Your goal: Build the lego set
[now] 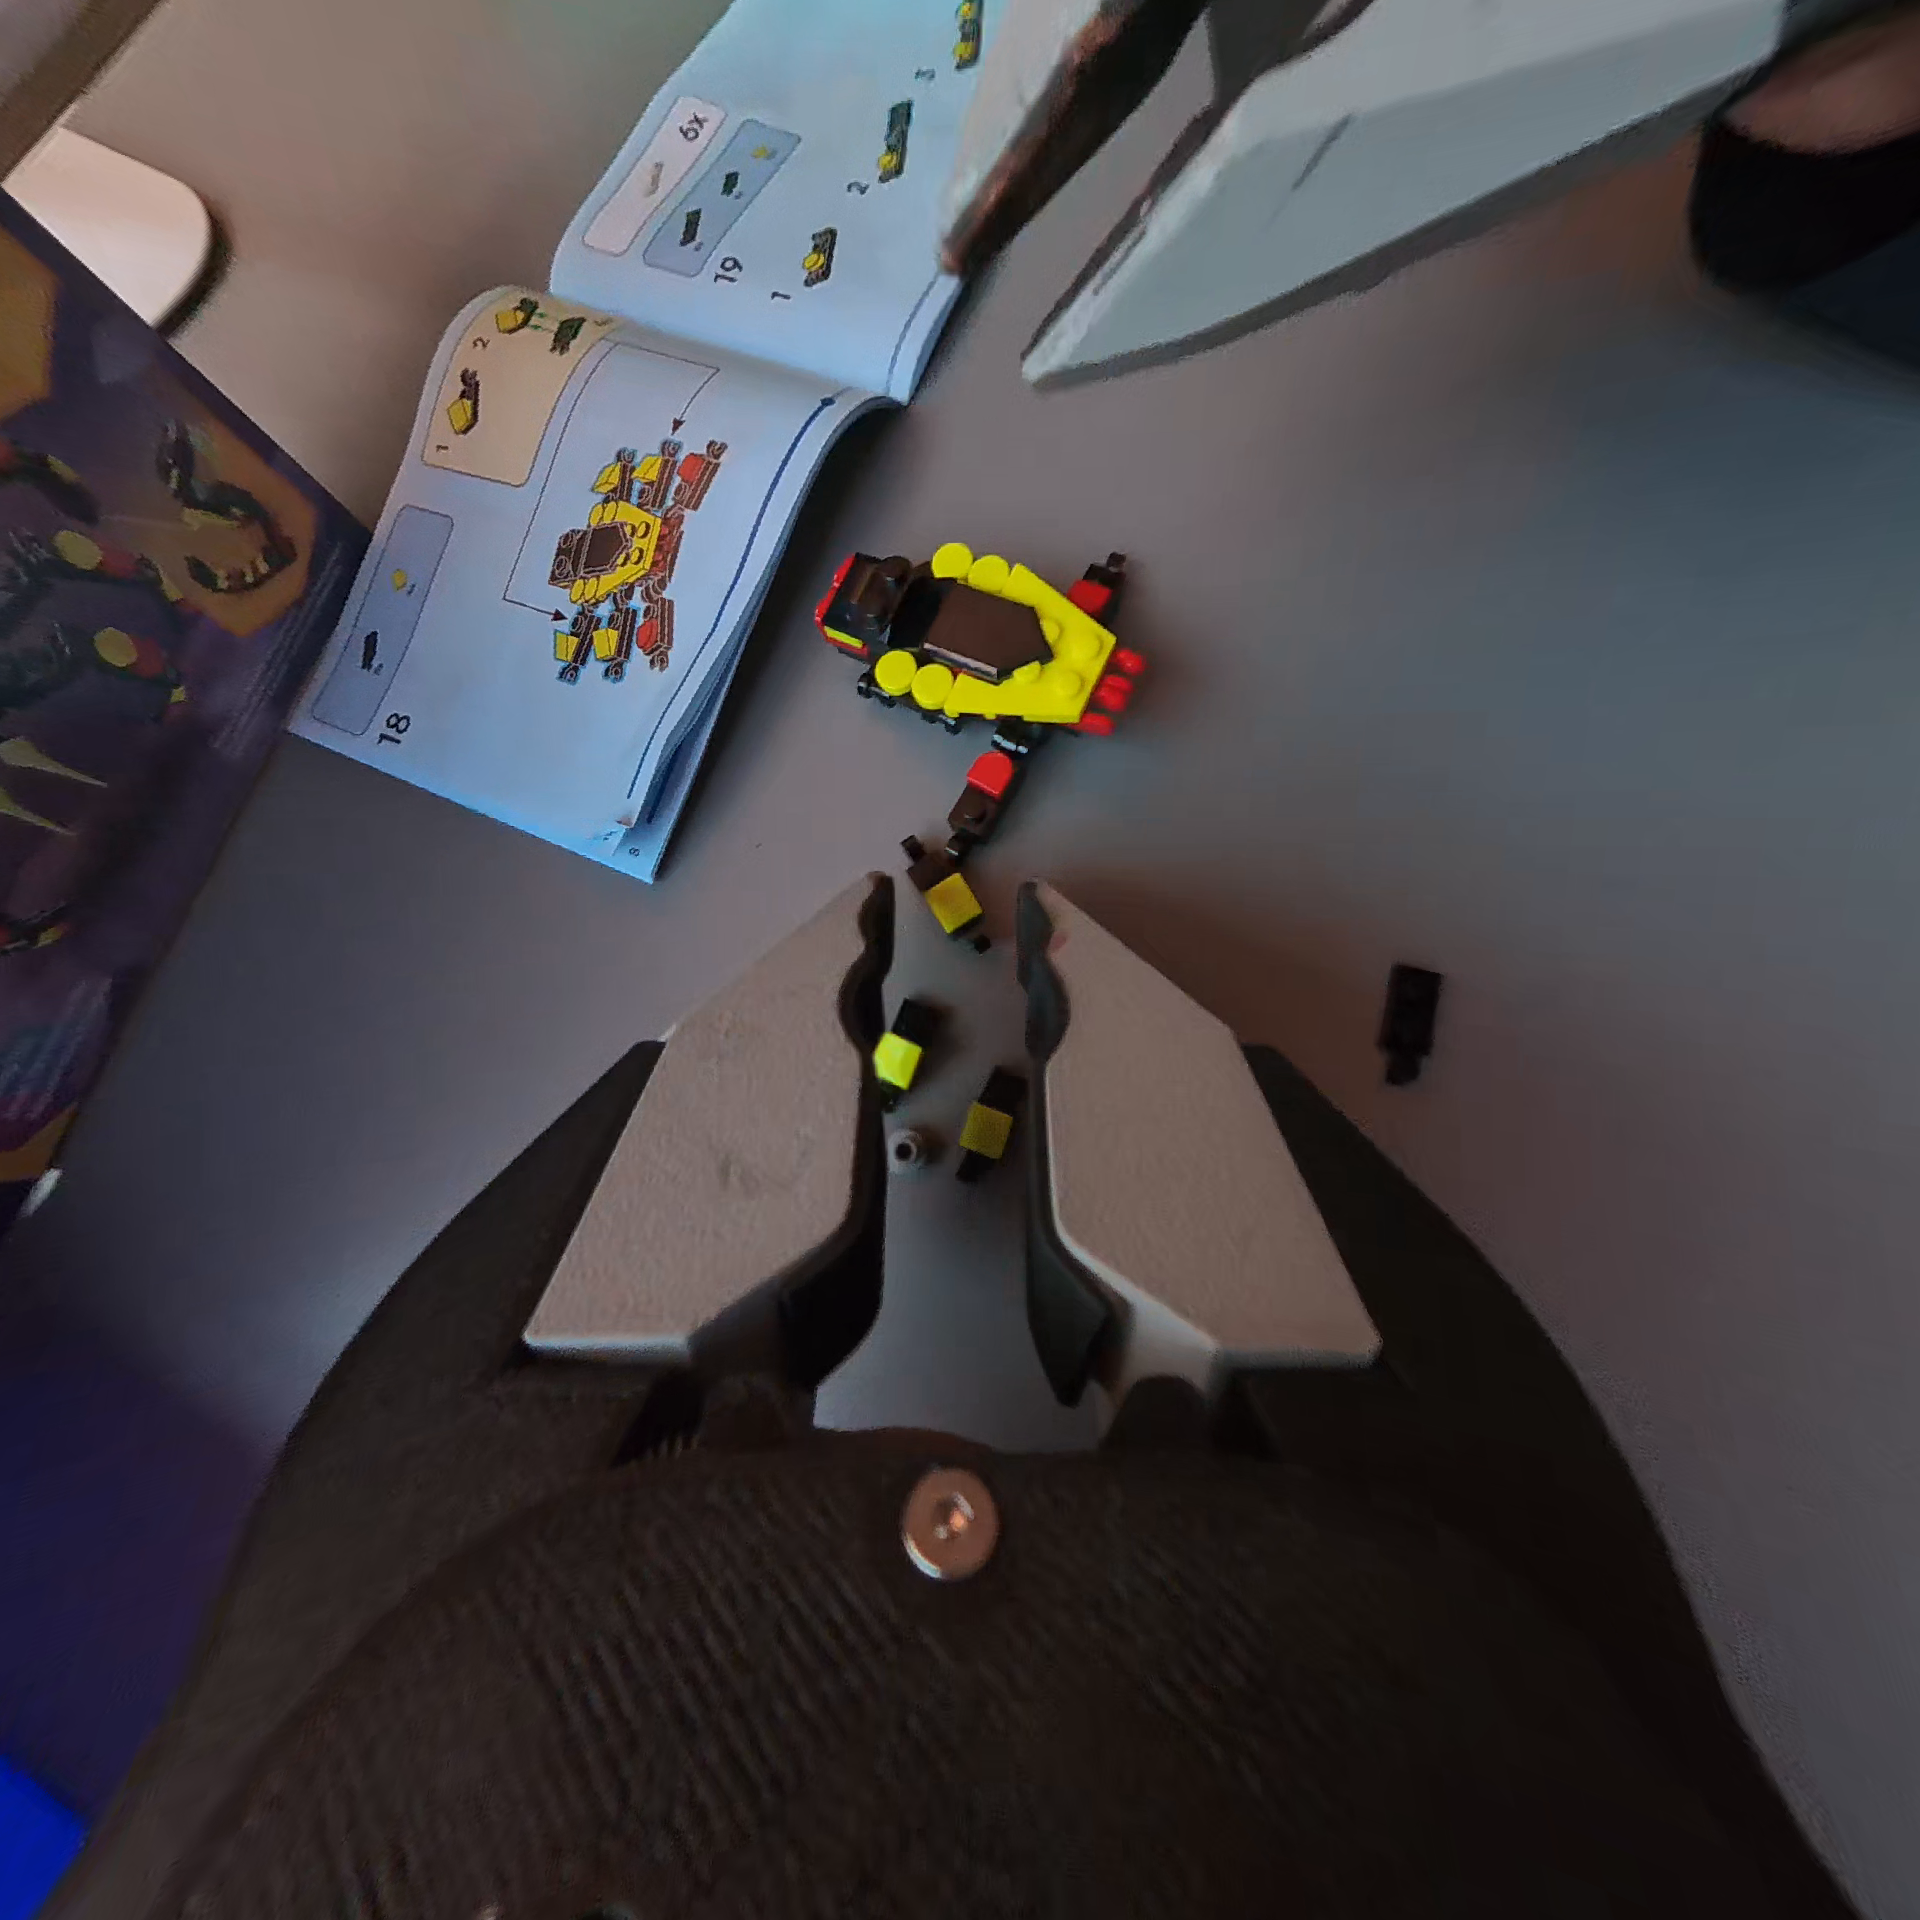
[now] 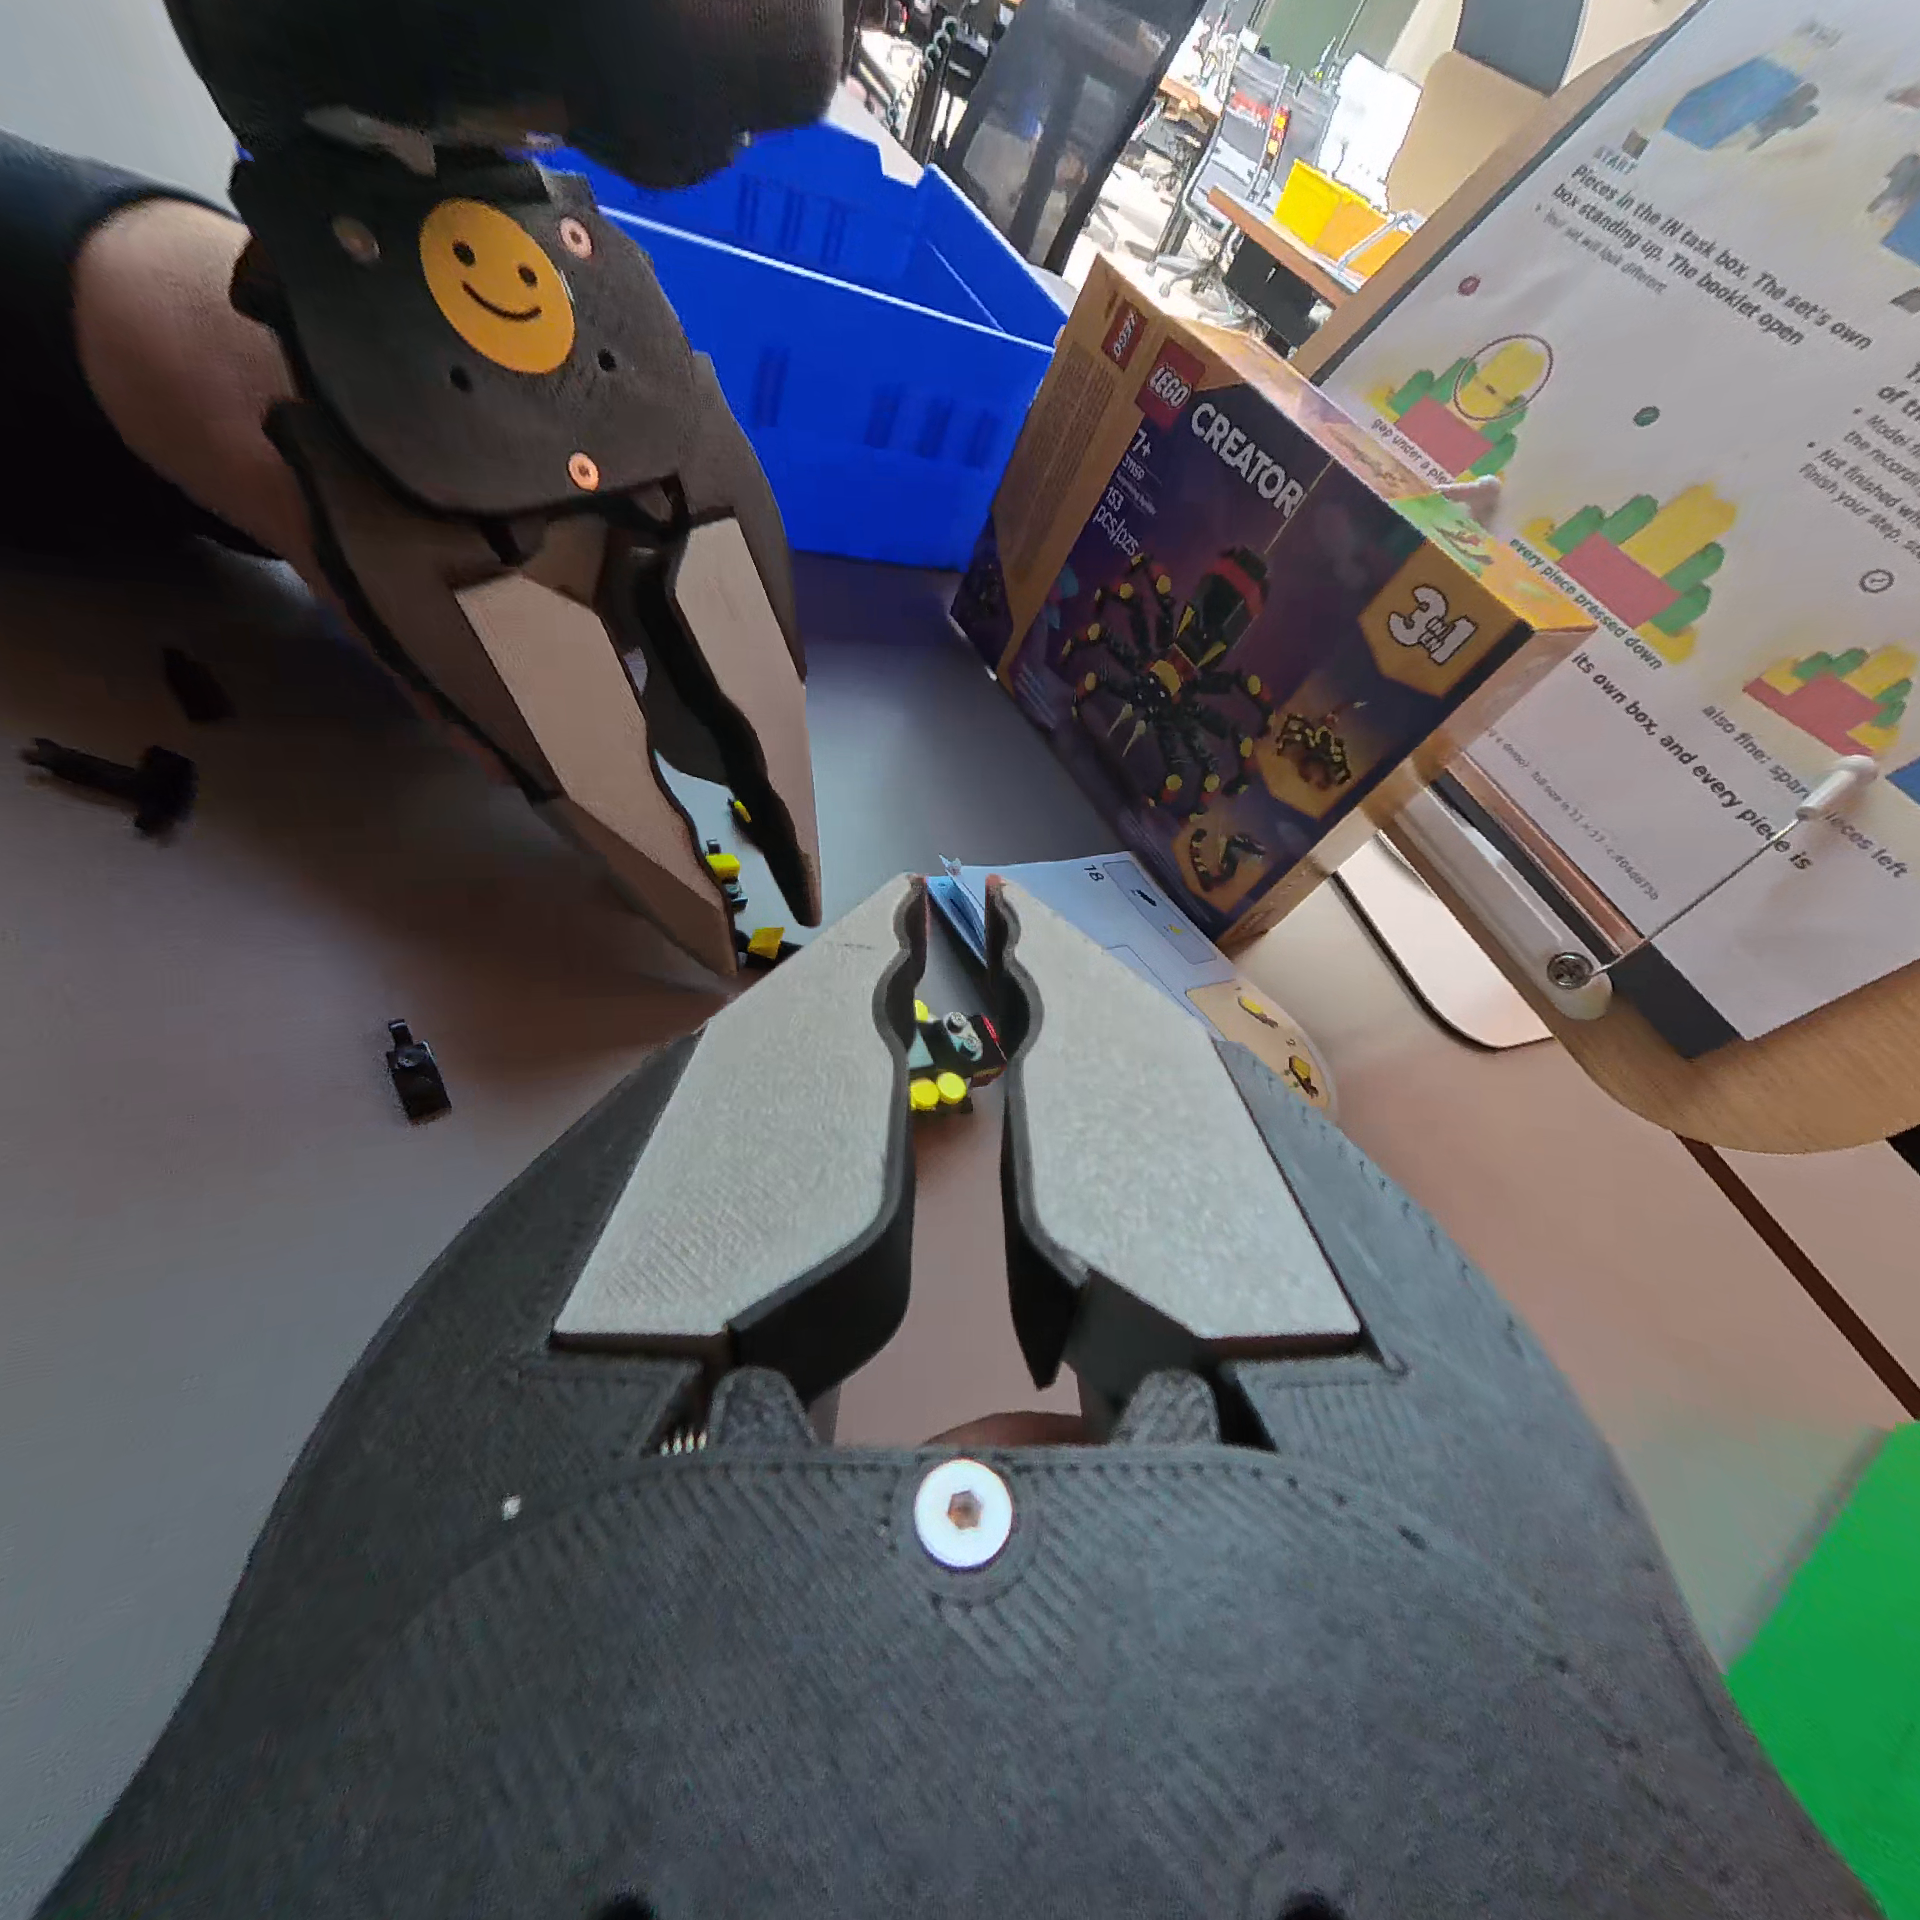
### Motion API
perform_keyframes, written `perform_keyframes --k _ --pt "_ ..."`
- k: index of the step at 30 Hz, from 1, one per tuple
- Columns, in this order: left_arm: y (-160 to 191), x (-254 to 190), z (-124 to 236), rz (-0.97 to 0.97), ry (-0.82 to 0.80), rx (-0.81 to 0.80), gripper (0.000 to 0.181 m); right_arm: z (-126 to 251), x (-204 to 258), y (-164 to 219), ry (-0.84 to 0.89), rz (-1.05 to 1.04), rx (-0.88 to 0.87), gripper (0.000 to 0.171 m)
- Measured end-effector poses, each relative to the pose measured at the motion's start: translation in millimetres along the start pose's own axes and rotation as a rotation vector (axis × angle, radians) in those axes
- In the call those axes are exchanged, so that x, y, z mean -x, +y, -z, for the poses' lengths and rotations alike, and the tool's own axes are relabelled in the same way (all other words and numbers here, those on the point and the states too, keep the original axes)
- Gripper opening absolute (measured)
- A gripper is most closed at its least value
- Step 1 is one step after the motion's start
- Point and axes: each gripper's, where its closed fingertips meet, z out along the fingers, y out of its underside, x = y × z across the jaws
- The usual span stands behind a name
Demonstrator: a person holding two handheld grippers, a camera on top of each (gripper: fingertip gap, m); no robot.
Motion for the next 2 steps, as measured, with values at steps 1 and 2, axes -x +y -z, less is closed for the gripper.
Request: perform_keyframes --k 1,2 --pt "2.7 1.7 -1.9 -0.020 -0.022 0.016 0.019 0.3 0.5 -1.5 0.000 0.000 -0.006 0.007" --pt "5.0 2.5 -3.5 -0.036 -0.033 0.026 0.015 0.3 0.8 -2.0 0.000 0.002 -0.008 0.006"
